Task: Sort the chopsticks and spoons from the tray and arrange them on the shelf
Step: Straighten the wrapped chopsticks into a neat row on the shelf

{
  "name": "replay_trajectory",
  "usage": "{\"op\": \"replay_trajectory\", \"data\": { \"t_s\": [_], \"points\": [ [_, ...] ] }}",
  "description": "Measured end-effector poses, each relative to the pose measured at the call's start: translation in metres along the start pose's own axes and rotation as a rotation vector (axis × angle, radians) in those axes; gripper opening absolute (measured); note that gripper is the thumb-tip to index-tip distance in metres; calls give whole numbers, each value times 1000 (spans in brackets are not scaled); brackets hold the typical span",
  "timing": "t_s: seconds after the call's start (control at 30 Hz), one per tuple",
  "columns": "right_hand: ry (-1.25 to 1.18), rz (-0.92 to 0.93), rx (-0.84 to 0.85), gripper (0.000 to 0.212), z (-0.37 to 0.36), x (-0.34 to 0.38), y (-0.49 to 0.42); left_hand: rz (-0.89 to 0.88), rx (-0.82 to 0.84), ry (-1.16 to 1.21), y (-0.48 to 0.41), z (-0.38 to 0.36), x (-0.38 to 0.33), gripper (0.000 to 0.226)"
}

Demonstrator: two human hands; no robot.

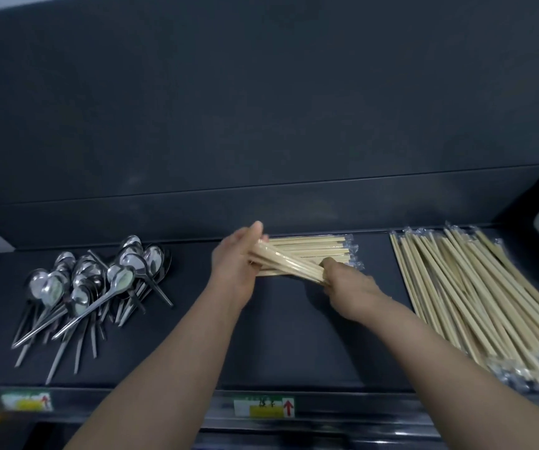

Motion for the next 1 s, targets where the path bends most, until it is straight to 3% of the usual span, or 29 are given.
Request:
{"op": "replay_trajectory", "data": {
  "t_s": [0.07,0.13,0.2,0.23,0.3,0.33,0.47,0.57,0.67,0.8,0.93,1.0],
  "points": [
    [177,4,10,48,-4,-3,2,5,-208,-184,-8,42,9,37],
    [252,42,10,48,-12,-1,1,-245,-303,-652,-2,57,-6,52],
    [235,103,25,47,-23,6,-1,-540,-71,-1214,7,27,-4,61],
    [206,130,40,46,-28,9,-2,-600,85,-1453,12,13,10,63],
    [153,165,51,50,-32,11,-1,-572,294,-1749,17,4,40,52],
    [131,171,42,53,-30,9,0,-558,319,-1803,17,5,47,44],
    [99,133,-43,61,-20,-10,9,-624,232,-1770,18,15,45,35],
    [117,49,-162,64,-13,-26,17,-656,82,-1809,16,27,36,63],
    [-84,-45,-233,76,-18,-41,23,-570,-33,-1724,13,43,32,99],
    [-327,-98,-219,95,-31,-45,18,-434,-16,-1560,2,52,43,110],
    [-335,-118,-208,114,-29,-42,4,-354,-21,-1464,-17,54,41,125],
    [-293,-146,-246,113,-24,-46,-5,-325,-35,-1401,-25,54,38,133]
  ]
}}
Point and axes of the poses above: each hand's wrist, its own y-axis away from the middle knuckle, its own z-axis out of the back of the hand, x = y × z, the point moved 10 cm from there along -y, towards the middle knuckle, and after that the axes turned 3 degrees about z, right-handed, at the moved point
